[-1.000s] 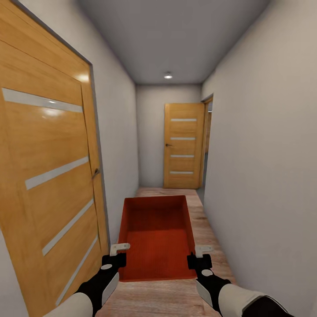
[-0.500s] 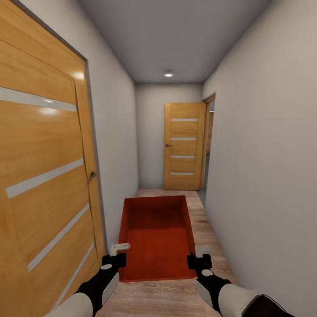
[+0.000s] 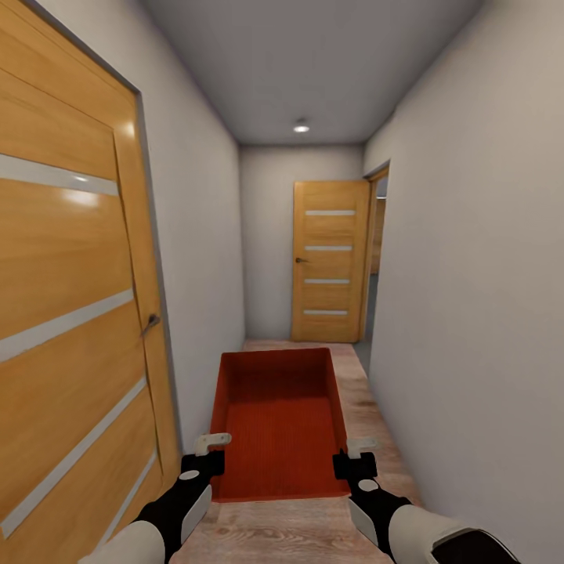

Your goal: Move the two storage containers from the living room to the garage. In the garage, place one container on the floor and stack the other container on top of it (either order is fine).

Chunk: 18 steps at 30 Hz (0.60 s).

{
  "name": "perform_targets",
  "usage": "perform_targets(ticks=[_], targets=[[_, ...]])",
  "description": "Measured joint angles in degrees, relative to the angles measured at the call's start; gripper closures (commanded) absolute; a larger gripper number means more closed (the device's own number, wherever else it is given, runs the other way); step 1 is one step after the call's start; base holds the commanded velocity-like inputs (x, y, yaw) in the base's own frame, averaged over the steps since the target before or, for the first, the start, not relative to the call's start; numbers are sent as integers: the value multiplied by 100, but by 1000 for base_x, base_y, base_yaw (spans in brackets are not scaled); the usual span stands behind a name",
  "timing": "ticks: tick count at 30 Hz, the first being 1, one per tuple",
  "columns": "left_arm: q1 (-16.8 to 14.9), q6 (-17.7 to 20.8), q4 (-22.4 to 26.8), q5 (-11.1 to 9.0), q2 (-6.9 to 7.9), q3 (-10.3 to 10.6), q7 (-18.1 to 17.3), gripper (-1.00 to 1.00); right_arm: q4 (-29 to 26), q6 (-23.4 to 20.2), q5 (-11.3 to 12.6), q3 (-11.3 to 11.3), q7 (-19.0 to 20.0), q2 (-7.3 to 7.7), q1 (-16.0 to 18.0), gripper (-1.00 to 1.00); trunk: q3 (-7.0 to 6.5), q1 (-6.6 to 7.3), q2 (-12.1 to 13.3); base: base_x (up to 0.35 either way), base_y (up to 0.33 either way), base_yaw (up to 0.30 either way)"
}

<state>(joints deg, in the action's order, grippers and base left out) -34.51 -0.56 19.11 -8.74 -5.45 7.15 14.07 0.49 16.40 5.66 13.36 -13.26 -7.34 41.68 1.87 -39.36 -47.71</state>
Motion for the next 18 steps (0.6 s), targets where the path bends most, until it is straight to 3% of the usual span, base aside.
perform_targets(ticks=[18], targets=[[0,0,-9,-15,1,6,3,100,1,-10,29,26,8,1,0,100,0,0,0,321,0,0]])
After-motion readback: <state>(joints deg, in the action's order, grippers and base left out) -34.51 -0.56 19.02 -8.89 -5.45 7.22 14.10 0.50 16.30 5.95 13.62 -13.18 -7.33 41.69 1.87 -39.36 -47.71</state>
